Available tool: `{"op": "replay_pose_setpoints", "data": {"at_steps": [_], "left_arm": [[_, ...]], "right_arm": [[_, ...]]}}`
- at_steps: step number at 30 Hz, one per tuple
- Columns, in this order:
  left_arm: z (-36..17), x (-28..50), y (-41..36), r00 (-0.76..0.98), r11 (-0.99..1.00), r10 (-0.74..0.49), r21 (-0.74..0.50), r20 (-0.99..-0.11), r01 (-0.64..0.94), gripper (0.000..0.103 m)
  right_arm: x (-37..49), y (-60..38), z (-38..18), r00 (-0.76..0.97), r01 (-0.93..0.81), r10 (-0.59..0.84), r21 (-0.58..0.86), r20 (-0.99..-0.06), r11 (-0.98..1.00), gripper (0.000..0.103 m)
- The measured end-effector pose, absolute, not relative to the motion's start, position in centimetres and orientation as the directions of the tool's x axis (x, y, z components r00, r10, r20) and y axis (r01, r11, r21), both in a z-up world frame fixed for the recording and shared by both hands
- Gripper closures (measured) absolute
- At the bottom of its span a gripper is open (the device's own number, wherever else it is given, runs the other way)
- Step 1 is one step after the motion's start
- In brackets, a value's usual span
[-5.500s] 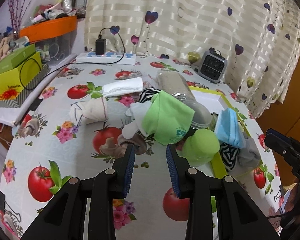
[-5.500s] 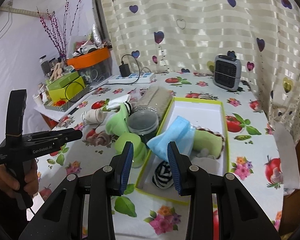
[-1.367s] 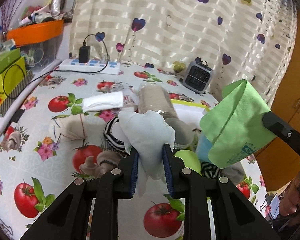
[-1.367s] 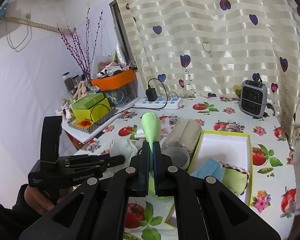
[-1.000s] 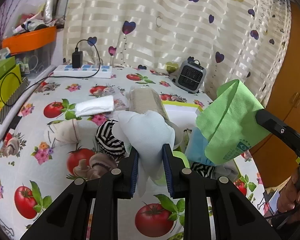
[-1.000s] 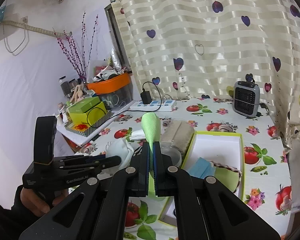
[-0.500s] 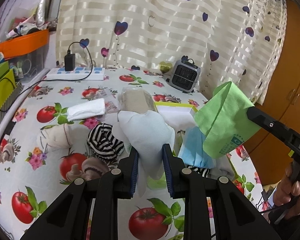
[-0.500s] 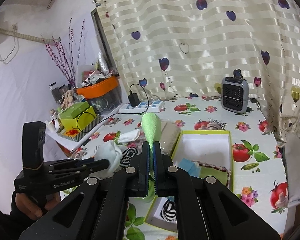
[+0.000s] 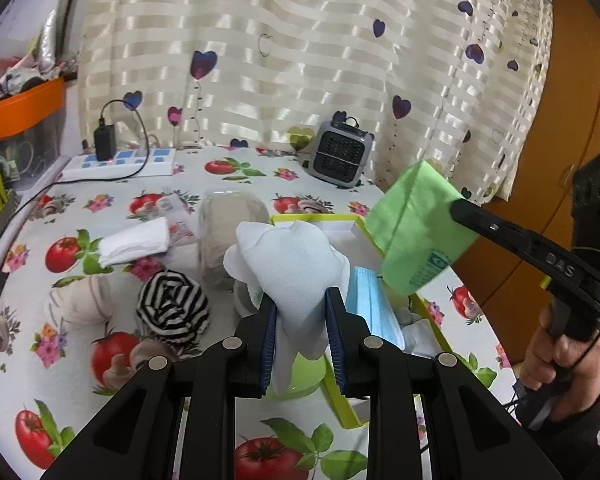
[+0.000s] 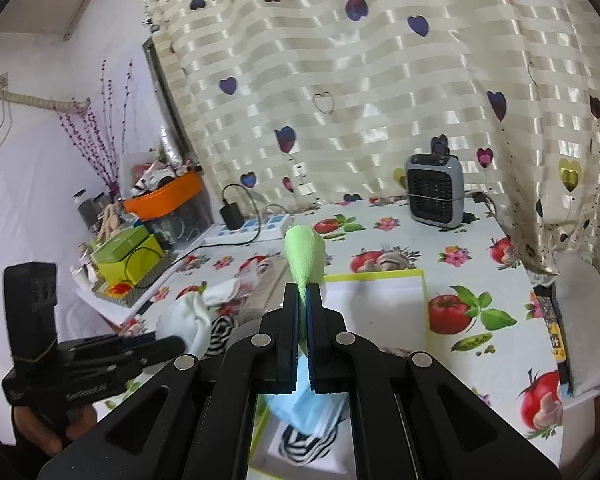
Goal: Organize soft objects
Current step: 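Carry the white sock and green cloth over the white box with both grippers, then lower both items into the white box and open both grippers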
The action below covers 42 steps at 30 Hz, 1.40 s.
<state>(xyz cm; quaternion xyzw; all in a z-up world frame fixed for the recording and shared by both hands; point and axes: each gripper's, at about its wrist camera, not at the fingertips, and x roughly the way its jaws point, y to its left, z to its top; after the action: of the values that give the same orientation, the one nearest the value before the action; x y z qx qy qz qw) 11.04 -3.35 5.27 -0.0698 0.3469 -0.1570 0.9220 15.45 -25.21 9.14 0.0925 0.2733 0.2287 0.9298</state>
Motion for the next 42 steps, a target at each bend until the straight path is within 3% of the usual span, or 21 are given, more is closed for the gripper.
{"op": "replay_pose_setpoints", "data": {"at_steps": [19,22,24,25,32,41,42], "left_arm": [[3.2,15.6,-7.8,0.640,0.916,-0.400,-0.261,-0.656,0.305,0.081],[2.9,16.1,-8.4,0.632,0.913,-0.406,-0.263,-0.660,0.312,0.081],[2.7,16.5,-8.8,0.625,0.910,-0.411,-0.265,-0.664,0.317,0.081],[2.6,16.7,-9.1,0.621,0.909,-0.414,-0.267,-0.665,0.320,0.081],[2.0,17.8,-9.7,0.617,0.908,-0.416,-0.273,-0.668,0.317,0.081],[2.5,18.8,-9.0,0.633,0.914,-0.405,-0.274,-0.660,0.300,0.081],[2.4,19.0,-9.1,0.629,0.914,-0.404,-0.273,-0.664,0.299,0.081]], "right_arm": [[23.7,-26.3,3.2,0.680,-0.304,0.458,0.349,-0.572,0.887,0.098],[24.0,-26.4,2.2,0.667,-0.276,0.422,0.322,-0.614,0.905,0.081],[23.6,-26.8,2.1,0.672,-0.272,0.415,0.317,-0.613,0.908,0.065],[23.2,-27.1,2.1,0.677,-0.271,0.413,0.316,-0.609,0.909,0.063],[20.4,-28.2,2.9,0.685,-0.275,0.415,0.315,-0.599,0.909,0.063],[17.2,-24.9,0.7,0.542,-0.393,0.524,0.353,-0.657,0.849,0.064],[17.4,-24.7,0.5,0.536,-0.393,0.523,0.353,-0.662,0.849,0.084]]}}
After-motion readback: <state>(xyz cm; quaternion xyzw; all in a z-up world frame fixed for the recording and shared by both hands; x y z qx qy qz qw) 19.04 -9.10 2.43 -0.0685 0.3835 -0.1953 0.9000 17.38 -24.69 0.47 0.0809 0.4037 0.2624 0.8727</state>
